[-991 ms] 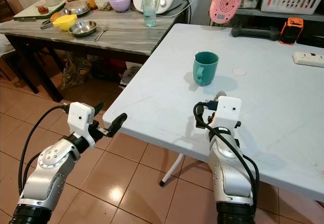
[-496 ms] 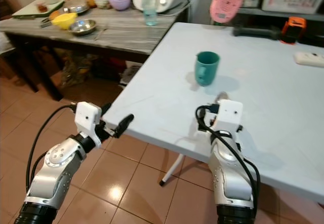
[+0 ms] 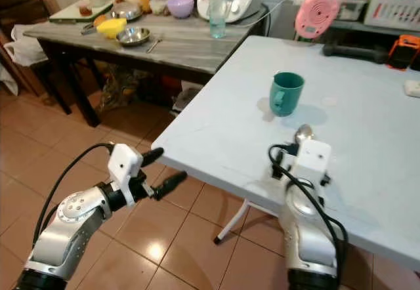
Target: Setting the table
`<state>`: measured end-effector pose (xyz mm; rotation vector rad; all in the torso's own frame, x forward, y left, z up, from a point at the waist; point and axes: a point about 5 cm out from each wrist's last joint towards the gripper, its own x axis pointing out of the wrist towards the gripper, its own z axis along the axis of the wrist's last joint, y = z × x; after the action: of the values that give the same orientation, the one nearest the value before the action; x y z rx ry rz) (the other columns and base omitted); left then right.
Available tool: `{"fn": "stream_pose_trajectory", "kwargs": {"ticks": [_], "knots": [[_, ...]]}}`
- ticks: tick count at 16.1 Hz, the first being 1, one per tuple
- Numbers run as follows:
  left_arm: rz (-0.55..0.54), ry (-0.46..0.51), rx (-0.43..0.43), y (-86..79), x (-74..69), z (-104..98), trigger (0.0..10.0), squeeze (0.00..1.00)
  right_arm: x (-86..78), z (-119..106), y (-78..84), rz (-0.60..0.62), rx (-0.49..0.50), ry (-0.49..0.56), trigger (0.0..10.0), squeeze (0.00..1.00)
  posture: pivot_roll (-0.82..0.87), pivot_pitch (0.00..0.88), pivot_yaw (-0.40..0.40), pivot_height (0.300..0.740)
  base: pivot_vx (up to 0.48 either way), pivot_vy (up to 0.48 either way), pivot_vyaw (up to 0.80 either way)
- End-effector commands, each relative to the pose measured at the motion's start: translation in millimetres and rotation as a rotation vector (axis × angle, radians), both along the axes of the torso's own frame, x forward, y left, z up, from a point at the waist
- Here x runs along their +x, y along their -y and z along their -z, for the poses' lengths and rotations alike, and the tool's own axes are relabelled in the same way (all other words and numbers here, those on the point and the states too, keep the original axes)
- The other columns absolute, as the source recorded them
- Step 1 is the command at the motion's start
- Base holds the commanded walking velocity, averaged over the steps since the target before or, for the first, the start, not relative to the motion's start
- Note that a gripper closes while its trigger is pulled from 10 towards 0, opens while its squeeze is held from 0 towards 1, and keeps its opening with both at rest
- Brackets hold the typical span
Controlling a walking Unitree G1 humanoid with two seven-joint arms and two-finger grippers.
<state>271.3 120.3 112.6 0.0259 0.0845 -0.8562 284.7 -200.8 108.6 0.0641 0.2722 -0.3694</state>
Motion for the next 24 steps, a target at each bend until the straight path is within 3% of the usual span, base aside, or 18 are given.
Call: {"fn": "stream_pose_trajectory", "kwargs": {"ticks": [1, 5, 7, 11, 18, 19, 20, 24], "knots": [[0.014, 0.003, 0.013, -1.8, -1.2, -1.6, 10.0, 0.0, -4.2, 6.4, 5.7, 0.035, -0.012, -0.042, 10.0, 0.0, -0.1, 0.018, 0.097, 0.74, 0.0, 0.0, 0.0], [0.016, -0.006, 0.011, -0.3, -4.0, 0.3, 10.0, 0.0, -5.6, 10.2, 14.7, 0.003, -0.062, -0.051, 10.0, 0.0, -0.1, 0.022, 0.099, 0.74, 0.0, 0.0, 0.0], [0.018, -0.006, 0.007, 2.3, -4.9, 0.1, 10.0, 0.0, -1.1, 10.5, 15.7, -0.019, -0.039, -0.039, 10.0, 0.0, -0.1, 0.021, 0.1, 0.74, 0.0, 0.0, 0.0], [-0.033, 0.018, 0.005, -2.2, -0.4, -4.2, 10.0, 0.0, 13.0, -13.0, 9.6, -0.105, -0.113, 0.066, 10.0, 0.0, -0.09, 0.017, 0.093, 0.74, 0.0, 0.0, 0.0], [0.02, 0.007, 0.019, 0.9, -4.2, -4.0, 10.0, 0.0, 15.6, 4.4, 15.8, -0.098, -0.043, -0.024, 10.0, 0.0, -0.09, 0.018, 0.1, 0.74, 0.0, 0.0, 0.0], [0.02, 0.007, 0.02, 0.7, -3.7, -4.1, 10.0, 0.0, 16.9, 7.1, 17.5, -0.12, -0.035, -0.024, 0.5, 0.0, -0.09, 0.02, 0.104, 0.74, 0.0, 0.0, 0.0], [0.022, 0.006, 0.02, 1.0, -3.6, -4.1, 10.0, 0.0, 19.7, 8.0, 16.6, -0.148, -0.029, -0.025, 0.0, 0.0, -0.09, 0.022, 0.106, 0.74, 0.0, 0.0, 0.0], [0.031, 0.002, 0.018, 3.3, -5.4, -3.6, 10.0, 0.0, 33.3, 2.6, 8.5, -0.228, -0.023, -0.006, 0.0, 0.0, -0.08, 0.025, 0.106, 0.74, 0.0, 0.0, 0.0]]}}
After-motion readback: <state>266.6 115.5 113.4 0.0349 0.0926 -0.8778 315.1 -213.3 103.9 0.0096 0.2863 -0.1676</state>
